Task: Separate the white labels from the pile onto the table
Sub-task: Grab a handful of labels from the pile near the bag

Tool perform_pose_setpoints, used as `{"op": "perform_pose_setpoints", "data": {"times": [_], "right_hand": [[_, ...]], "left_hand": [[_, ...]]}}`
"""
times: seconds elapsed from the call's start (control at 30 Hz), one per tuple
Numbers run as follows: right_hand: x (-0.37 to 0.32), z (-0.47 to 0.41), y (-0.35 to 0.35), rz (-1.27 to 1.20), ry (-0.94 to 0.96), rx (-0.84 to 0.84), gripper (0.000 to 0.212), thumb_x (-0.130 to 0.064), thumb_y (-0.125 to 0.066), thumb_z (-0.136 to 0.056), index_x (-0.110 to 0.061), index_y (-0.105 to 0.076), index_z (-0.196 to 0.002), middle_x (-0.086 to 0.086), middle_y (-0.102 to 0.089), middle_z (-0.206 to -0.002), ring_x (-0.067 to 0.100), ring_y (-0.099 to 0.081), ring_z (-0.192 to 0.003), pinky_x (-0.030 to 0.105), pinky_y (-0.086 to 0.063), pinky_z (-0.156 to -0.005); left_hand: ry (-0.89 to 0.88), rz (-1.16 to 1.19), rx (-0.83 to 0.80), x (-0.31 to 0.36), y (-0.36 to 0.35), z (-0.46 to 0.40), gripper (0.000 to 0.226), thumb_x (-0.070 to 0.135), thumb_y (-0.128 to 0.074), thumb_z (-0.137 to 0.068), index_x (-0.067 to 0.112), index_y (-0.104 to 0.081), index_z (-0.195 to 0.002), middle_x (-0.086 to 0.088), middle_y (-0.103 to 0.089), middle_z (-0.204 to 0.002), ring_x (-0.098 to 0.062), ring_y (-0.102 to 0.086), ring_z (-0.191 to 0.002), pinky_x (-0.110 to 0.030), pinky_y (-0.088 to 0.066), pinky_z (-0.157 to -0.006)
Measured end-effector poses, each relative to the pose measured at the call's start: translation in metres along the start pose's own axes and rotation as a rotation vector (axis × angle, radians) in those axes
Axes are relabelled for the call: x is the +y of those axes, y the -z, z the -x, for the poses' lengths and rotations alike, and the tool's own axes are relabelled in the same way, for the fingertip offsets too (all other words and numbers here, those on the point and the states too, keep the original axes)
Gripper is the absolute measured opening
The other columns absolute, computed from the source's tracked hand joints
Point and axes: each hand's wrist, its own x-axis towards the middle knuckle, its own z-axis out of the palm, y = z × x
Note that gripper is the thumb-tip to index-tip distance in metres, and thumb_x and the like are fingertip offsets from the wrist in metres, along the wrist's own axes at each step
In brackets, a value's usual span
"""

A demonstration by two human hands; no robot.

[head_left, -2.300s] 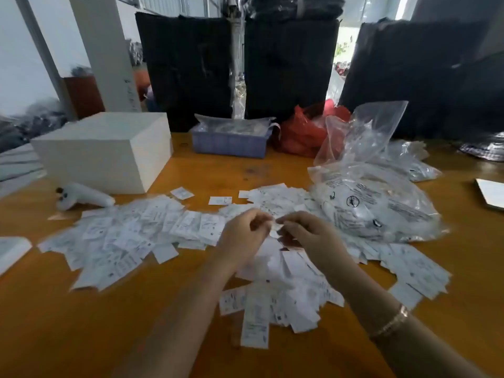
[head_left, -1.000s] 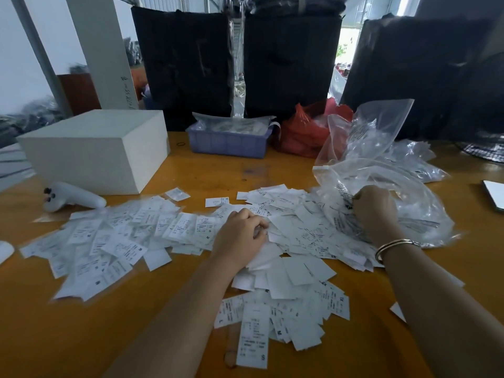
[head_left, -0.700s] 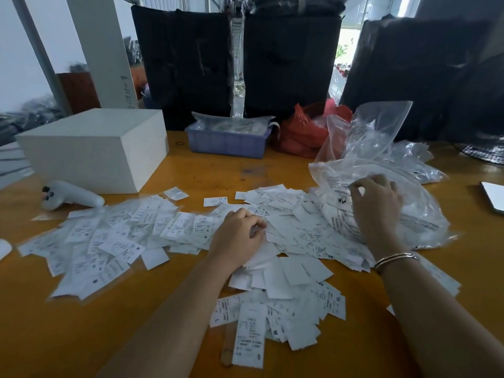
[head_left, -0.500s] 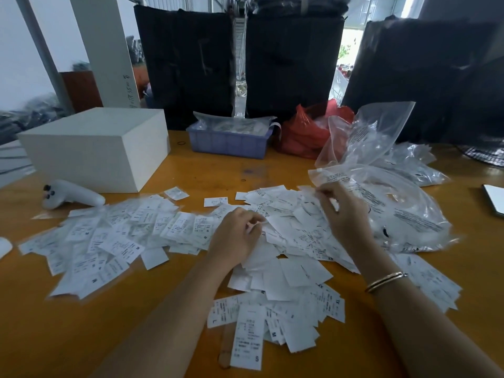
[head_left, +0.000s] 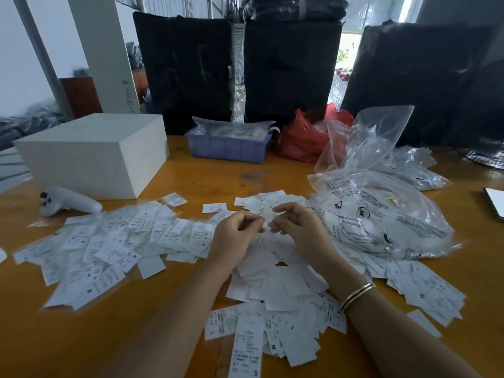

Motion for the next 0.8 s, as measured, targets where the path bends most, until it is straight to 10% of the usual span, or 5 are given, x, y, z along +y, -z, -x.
{"op": "perform_pose_setpoints", "data": {"times": [0.23, 0.33, 0.47, 0.8], "right_hand": [[0.01, -0.003, -0.002, 0.891, 0.037, -0.026, 0.034, -0.038, -0.053, -0.092, -0.019, -0.063, -0.118, -0.003, -0.059, -0.116, 0.017, -0.051, -0.11, 0.03, -0.04, -0.093], [0.011, -0.002, -0.005, 1.124, 0.029, -0.109, 0.033, -0.044, -0.044, -0.092, -0.021, -0.067, -0.099, -0.001, -0.059, -0.106, 0.02, -0.052, -0.101, 0.035, -0.036, -0.095], [0.01, -0.001, -0.005, 1.22, 0.114, -0.016, 0.042, -0.026, -0.036, -0.095, -0.018, -0.032, -0.054, -0.003, -0.04, -0.056, 0.012, -0.034, -0.052, 0.033, -0.037, -0.09], [0.005, 0.007, -0.011, 1.145, 0.218, 0.004, 0.028, -0.026, -0.037, -0.097, -0.017, -0.061, -0.086, -0.003, -0.064, -0.078, 0.018, -0.059, -0.071, 0.028, -0.036, -0.078]], "left_hand": [[0.169, 0.252, 0.263, 0.0, 0.016, -0.005, 0.002, 0.026, -0.062, -0.091, 0.025, -0.06, -0.092, 0.019, -0.07, -0.078, 0.003, -0.066, -0.078, -0.011, -0.049, -0.061], [0.189, 0.271, 0.304, 0.001, 0.019, -0.004, 0.003, 0.031, -0.065, -0.088, 0.03, -0.063, -0.088, 0.015, -0.069, -0.081, -0.002, -0.064, -0.08, -0.011, -0.047, -0.057], [0.163, 0.226, 0.285, 0.002, 0.018, -0.002, 0.009, 0.033, -0.067, -0.086, 0.037, -0.065, -0.079, 0.019, -0.068, -0.077, 0.0, -0.063, -0.079, -0.008, -0.046, -0.055], [0.051, 0.169, 0.199, 0.006, 0.017, 0.001, 0.014, 0.041, -0.056, -0.088, 0.039, -0.067, -0.079, 0.027, -0.068, -0.071, 0.012, -0.062, -0.076, -0.004, -0.045, -0.057]]}}
